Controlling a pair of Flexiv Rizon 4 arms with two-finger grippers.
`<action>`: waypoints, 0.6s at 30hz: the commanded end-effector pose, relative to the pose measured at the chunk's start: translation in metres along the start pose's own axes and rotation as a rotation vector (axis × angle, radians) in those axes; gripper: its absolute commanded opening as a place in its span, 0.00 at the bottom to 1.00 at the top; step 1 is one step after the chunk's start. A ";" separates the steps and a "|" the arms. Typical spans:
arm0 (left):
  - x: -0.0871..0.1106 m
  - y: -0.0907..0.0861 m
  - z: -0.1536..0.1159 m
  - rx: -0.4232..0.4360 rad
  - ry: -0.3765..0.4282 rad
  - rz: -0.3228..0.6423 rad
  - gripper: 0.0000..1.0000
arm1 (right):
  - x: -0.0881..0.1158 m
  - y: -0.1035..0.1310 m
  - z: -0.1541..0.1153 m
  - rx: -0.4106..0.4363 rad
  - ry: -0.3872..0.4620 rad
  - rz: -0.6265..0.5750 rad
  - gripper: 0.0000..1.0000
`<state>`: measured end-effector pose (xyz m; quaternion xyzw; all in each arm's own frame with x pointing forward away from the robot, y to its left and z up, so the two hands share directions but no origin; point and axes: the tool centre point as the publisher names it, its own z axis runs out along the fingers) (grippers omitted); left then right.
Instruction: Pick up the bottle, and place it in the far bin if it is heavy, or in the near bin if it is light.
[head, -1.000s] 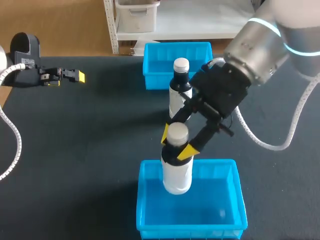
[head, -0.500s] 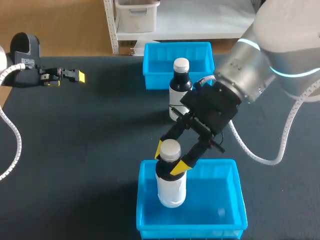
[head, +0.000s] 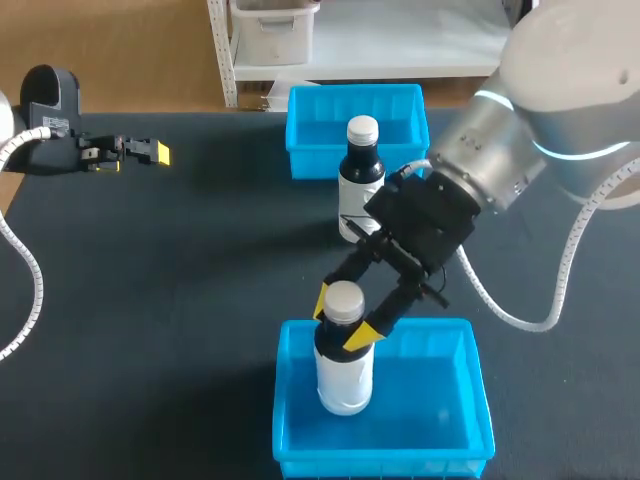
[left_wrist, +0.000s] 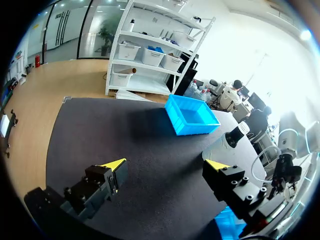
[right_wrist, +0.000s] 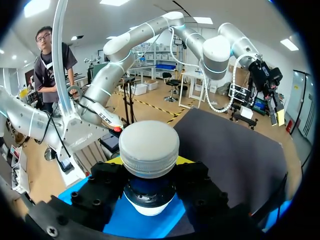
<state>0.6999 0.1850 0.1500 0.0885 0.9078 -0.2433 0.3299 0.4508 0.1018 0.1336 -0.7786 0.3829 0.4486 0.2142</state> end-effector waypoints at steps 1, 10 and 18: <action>0.000 0.000 0.000 0.000 0.000 0.000 1.00 | 0.002 -0.001 0.001 -0.004 -0.007 0.008 0.00; 0.000 0.000 0.000 0.000 0.000 0.000 1.00 | 0.006 -0.001 0.002 -0.010 -0.012 0.028 0.35; 0.000 0.000 0.000 0.000 0.000 0.000 1.00 | 0.009 0.000 0.001 -0.014 -0.006 0.041 1.00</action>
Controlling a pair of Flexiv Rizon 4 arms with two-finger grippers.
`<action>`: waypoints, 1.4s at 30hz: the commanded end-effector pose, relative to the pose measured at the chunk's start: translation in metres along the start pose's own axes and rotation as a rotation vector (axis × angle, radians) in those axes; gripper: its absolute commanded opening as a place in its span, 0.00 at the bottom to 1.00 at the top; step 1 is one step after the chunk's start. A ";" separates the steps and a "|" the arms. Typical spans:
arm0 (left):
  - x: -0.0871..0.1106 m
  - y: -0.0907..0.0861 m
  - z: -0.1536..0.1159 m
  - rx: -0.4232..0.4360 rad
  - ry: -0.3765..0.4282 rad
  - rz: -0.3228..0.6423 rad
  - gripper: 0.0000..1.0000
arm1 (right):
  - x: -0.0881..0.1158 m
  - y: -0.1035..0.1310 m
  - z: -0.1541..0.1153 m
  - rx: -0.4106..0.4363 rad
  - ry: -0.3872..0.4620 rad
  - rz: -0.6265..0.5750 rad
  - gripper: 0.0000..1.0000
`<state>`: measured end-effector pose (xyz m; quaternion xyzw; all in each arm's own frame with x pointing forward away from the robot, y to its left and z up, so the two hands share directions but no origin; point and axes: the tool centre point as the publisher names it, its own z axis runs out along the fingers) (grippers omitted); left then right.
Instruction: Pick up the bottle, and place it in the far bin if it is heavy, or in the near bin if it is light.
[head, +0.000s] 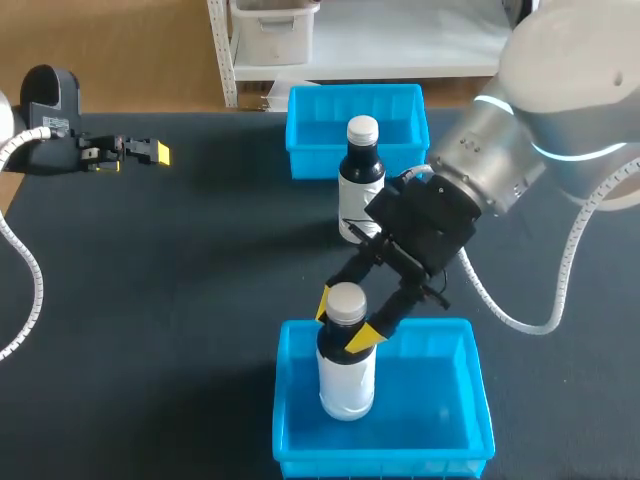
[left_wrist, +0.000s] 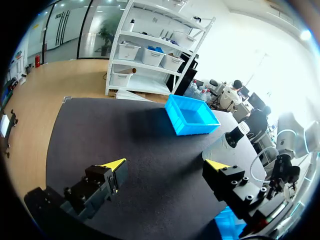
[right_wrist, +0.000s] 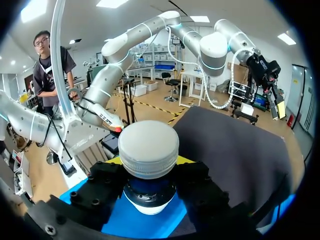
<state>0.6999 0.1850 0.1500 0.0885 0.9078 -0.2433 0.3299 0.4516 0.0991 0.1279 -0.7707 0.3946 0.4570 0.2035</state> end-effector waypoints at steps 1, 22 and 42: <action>0.000 0.000 0.000 0.000 0.000 0.000 1.00 | 0.003 -0.001 0.000 -0.005 0.002 0.005 1.00; 0.000 0.000 0.000 0.000 0.000 0.000 1.00 | 0.074 -0.004 -0.109 0.158 0.116 0.199 1.00; 0.000 0.000 0.000 0.000 0.000 0.000 1.00 | 0.125 -0.109 -0.232 0.629 0.042 0.464 1.00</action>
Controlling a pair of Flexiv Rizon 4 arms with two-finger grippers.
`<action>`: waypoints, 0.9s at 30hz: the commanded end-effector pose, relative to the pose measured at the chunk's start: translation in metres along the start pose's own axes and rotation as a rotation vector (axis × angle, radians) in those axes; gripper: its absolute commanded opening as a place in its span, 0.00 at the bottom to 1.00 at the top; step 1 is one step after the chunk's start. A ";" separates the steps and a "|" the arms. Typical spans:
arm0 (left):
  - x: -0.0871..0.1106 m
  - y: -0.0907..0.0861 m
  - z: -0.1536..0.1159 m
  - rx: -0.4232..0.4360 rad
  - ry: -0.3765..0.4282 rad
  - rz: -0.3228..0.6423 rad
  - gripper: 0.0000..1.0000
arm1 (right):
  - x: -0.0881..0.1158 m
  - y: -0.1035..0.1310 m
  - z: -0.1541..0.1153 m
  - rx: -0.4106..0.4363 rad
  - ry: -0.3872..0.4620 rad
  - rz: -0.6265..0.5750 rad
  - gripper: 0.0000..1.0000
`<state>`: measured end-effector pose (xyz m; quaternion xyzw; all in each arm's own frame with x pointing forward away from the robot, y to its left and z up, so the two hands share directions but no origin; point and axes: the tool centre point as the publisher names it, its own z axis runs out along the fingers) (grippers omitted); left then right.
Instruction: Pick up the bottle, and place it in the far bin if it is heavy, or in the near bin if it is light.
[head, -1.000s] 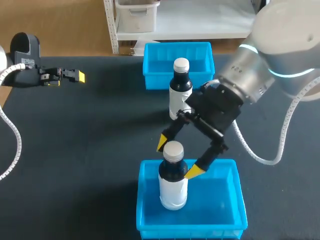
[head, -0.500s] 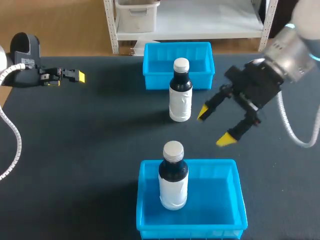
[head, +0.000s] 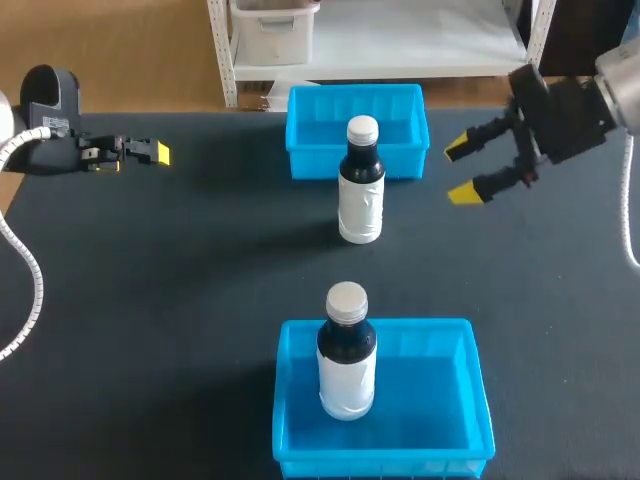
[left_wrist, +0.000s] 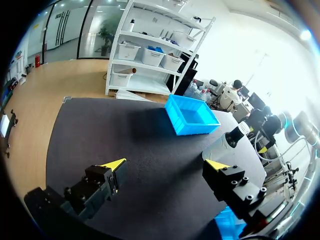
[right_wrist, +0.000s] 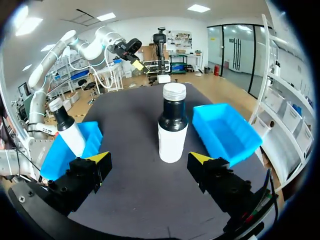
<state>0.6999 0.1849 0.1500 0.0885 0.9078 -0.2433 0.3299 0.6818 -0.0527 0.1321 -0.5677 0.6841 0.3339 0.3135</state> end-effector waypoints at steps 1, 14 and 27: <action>0.000 0.000 0.000 0.000 0.000 0.000 1.00 | -0.008 -0.021 0.010 0.001 0.003 -0.008 1.00; 0.000 0.000 0.000 0.000 0.000 0.000 1.00 | -0.028 -0.058 0.041 -0.016 -0.007 -0.033 1.00; 0.000 0.000 0.000 0.000 0.000 0.000 1.00 | -0.050 -0.055 0.071 -0.014 -0.010 -0.052 1.00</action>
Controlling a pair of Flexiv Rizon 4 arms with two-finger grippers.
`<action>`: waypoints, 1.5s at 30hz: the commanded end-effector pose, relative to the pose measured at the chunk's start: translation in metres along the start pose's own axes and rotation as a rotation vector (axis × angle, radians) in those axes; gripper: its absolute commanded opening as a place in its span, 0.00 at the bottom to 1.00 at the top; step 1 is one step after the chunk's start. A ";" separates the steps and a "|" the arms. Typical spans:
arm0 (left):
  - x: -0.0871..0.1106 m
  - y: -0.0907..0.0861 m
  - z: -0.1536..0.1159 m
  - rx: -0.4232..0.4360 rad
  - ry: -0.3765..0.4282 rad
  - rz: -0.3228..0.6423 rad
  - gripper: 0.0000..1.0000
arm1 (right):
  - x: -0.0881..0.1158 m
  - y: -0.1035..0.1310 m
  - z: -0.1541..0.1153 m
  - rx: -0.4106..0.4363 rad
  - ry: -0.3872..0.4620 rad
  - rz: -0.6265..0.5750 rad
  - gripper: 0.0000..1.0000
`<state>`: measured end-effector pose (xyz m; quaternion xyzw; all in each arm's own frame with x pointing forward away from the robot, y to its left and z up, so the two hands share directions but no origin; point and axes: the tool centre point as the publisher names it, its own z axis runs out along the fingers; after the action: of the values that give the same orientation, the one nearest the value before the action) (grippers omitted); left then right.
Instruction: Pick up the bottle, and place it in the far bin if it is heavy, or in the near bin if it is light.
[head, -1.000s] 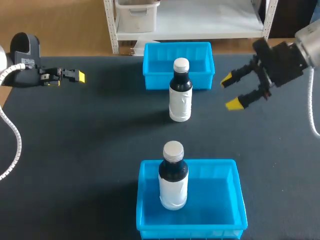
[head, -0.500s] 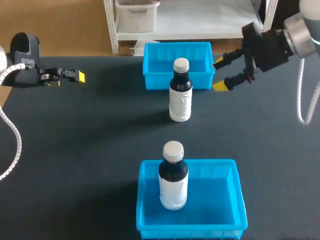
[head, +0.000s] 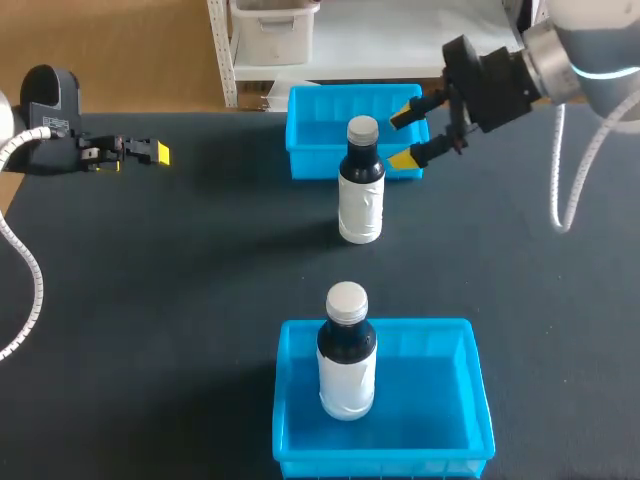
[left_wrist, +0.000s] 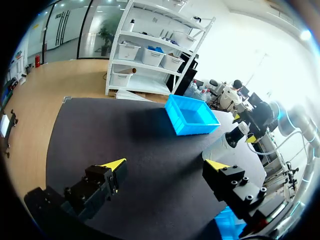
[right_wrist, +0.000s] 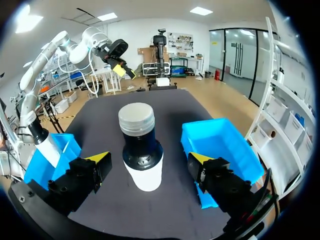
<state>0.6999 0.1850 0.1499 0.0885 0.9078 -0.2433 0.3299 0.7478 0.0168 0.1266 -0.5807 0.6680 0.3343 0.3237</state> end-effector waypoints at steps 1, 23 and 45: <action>0.000 0.000 0.000 0.000 0.000 0.000 1.00 | -0.005 0.003 0.010 -0.011 0.007 -0.014 1.00; 0.000 0.000 0.000 0.000 0.000 0.000 1.00 | -0.018 0.010 0.040 -0.066 0.004 -0.027 0.98; 0.000 0.000 0.000 0.000 0.000 0.000 1.00 | -0.018 0.012 0.049 -0.076 -0.007 -0.018 0.49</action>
<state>0.6999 0.1850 0.1500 0.0885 0.9078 -0.2433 0.3299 0.7393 0.0673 0.1162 -0.5971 0.6491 0.3575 0.3070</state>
